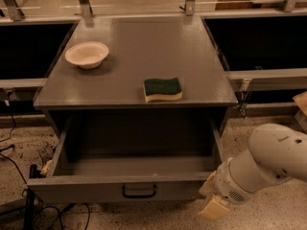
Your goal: Close top drawer
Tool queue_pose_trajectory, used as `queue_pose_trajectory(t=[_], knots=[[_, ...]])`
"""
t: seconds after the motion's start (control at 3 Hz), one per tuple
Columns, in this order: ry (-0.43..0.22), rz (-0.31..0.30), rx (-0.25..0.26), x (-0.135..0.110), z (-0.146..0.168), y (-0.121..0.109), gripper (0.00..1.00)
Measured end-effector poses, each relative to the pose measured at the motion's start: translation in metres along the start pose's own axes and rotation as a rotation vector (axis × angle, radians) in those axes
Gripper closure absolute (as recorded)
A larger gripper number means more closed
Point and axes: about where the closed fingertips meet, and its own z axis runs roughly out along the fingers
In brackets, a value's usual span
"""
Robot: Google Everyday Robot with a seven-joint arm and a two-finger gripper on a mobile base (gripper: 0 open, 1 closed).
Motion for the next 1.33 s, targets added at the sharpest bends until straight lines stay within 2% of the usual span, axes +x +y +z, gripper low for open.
queue_pose_trajectory(t=[0.33, 0.67, 1.33], knots=[[0.000, 0.000, 0.000, 0.0000, 0.0000, 0.0000, 0.00], [0.000, 0.000, 0.000, 0.0000, 0.0000, 0.0000, 0.03], [0.000, 0.000, 0.000, 0.0000, 0.0000, 0.0001, 0.49]])
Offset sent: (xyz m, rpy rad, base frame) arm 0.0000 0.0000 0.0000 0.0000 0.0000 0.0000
